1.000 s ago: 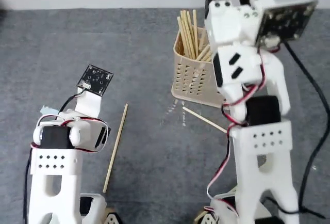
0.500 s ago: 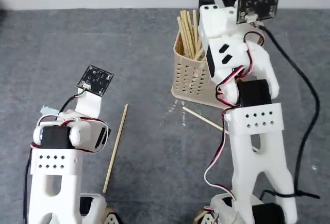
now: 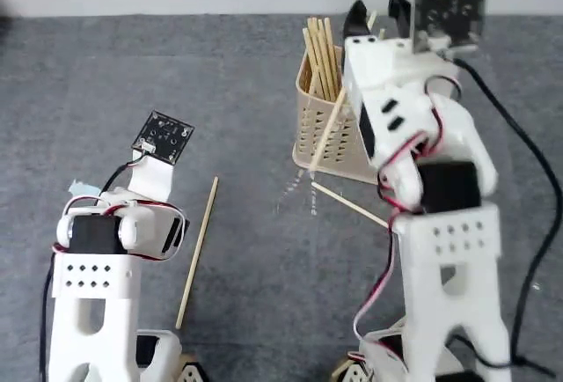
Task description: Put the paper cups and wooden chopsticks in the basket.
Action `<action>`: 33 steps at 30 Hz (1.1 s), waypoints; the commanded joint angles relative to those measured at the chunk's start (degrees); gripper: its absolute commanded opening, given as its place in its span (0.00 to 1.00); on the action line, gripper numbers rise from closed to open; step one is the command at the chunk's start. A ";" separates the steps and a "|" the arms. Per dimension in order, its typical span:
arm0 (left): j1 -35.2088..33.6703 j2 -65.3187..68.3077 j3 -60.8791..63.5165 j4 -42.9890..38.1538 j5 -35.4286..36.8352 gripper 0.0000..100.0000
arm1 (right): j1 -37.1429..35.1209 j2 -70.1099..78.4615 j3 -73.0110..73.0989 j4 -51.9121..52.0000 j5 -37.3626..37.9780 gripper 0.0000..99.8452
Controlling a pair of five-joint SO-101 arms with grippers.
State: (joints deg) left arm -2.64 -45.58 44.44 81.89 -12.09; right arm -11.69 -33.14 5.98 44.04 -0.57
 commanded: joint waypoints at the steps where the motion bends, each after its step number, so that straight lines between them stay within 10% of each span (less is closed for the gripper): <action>1: 1.93 -0.62 -0.92 0.18 -0.09 0.15 | -0.31 -5.14 -3.16 5.32 -0.79 0.08; 21: 4.13 30.15 -21.14 0.18 4.31 0.15 | -0.04 -17.36 -1.32 37.41 -0.79 0.01; 33: 4.13 61.89 -40.04 0.18 4.40 0.14 | -0.04 -32.57 20.13 26.86 -0.62 0.01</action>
State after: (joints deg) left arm 1.05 11.30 10.51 81.80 -8.04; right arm -11.69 -61.36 22.51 74.99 -0.92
